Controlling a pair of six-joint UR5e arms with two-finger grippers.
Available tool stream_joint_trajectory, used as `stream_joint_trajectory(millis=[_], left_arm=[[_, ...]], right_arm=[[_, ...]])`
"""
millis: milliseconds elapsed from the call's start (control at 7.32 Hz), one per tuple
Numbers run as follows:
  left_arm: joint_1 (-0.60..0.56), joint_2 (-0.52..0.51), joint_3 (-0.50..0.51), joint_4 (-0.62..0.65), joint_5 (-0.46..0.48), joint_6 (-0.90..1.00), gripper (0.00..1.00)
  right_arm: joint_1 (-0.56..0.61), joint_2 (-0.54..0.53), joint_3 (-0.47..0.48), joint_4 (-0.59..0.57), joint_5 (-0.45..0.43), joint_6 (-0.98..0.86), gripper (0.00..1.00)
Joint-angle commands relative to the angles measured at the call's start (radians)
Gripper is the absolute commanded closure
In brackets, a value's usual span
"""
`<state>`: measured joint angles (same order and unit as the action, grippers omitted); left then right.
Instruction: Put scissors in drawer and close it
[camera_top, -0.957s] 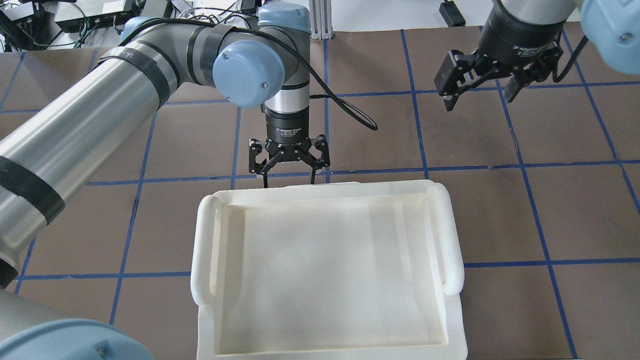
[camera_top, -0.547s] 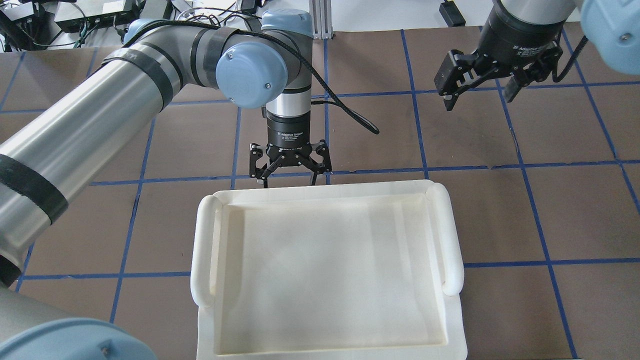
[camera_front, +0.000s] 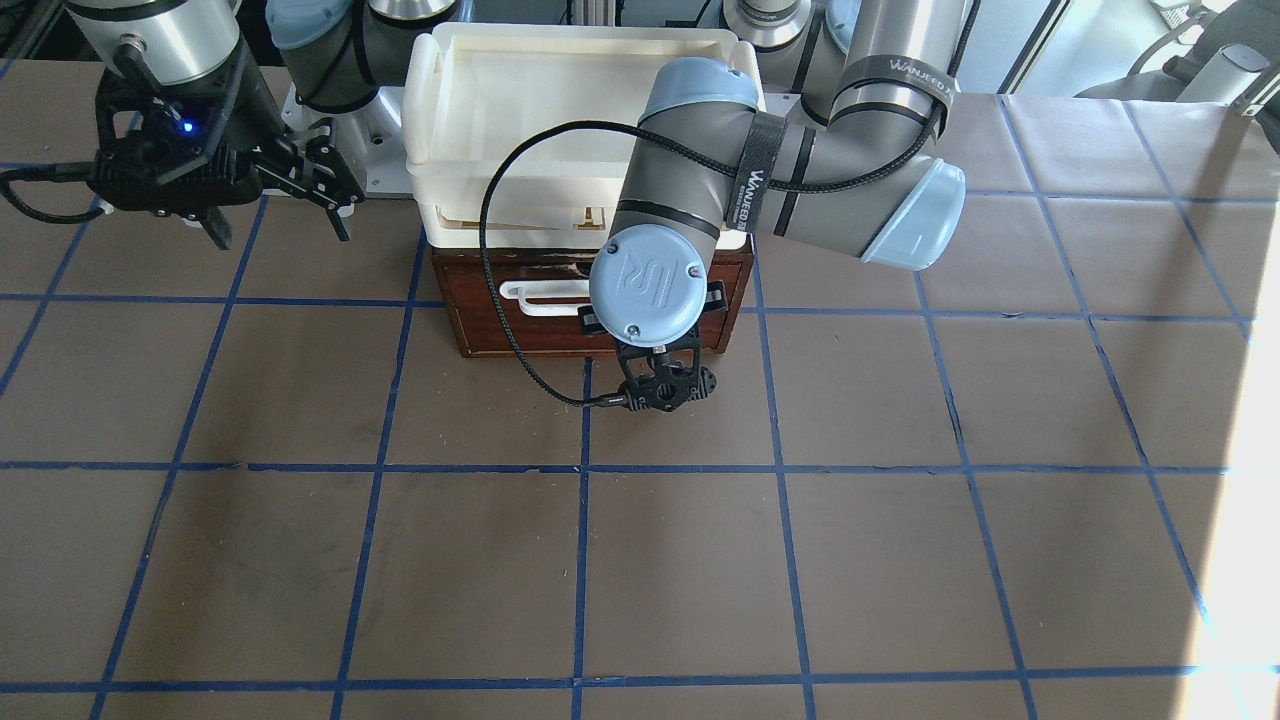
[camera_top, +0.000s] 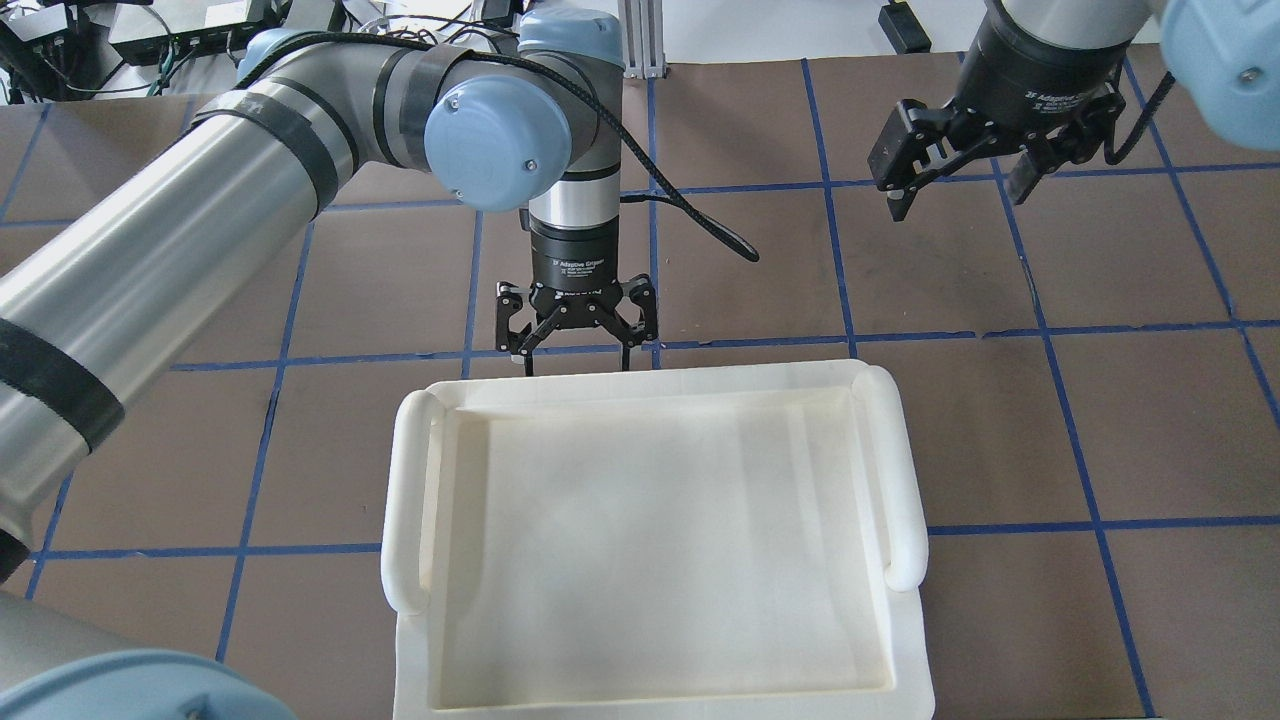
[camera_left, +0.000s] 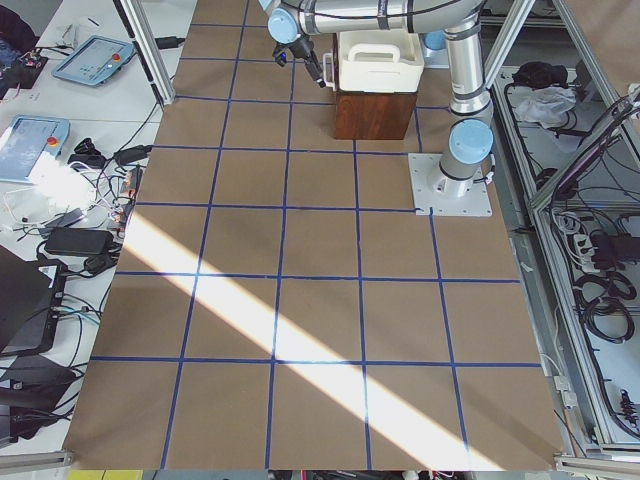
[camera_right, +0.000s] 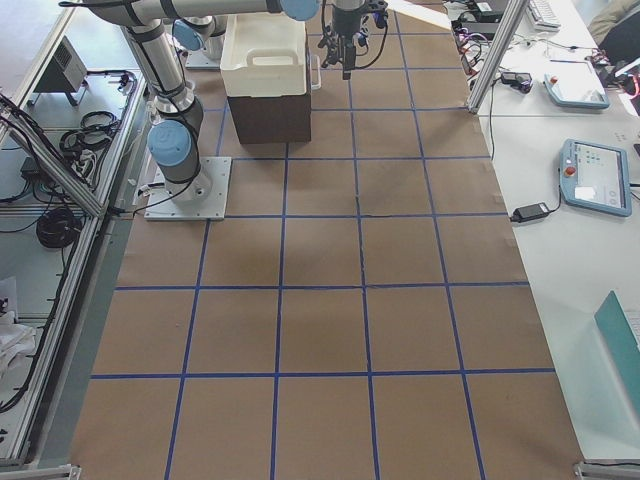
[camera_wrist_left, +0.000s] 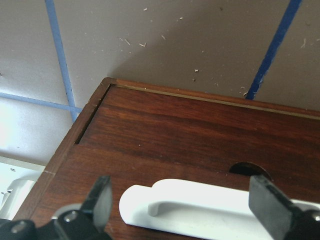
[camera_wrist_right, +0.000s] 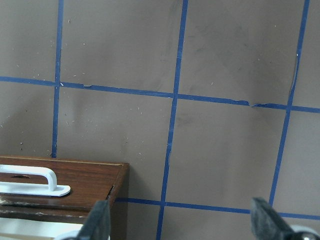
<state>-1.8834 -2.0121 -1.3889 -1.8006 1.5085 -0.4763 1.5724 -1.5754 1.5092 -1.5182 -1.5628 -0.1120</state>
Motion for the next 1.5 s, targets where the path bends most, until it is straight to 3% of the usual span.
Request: stream_joint_trajectory(millis=[0,137,273,957,1230,1366], left_arm=[[0.038,0.012,0.033,0.204,0.004,0.016,0.00],[0.064,0.025,0.050,0.339,-0.005,0.080,0.00],[0.105,0.041,0.054,0.380,-0.007,0.114,0.00],[0.274,0.206,0.033,0.371,0.022,0.413,0.00],[0.314,0.271,0.005,0.292,0.035,0.423,0.00],[0.322,0.304,-0.002,0.241,0.095,0.423,0.00]], right_arm=[[0.000,0.000,0.000,0.000,0.001,0.000,0.00],[0.000,0.000,0.000,0.000,0.001,0.000,0.00],[0.000,0.000,0.000,0.000,0.001,0.000,0.00],[0.000,0.000,0.000,0.001,0.001,-0.002,0.00],[0.000,0.000,0.000,0.001,0.001,-0.003,0.00],[0.000,0.000,0.000,0.001,0.000,-0.009,0.00]])
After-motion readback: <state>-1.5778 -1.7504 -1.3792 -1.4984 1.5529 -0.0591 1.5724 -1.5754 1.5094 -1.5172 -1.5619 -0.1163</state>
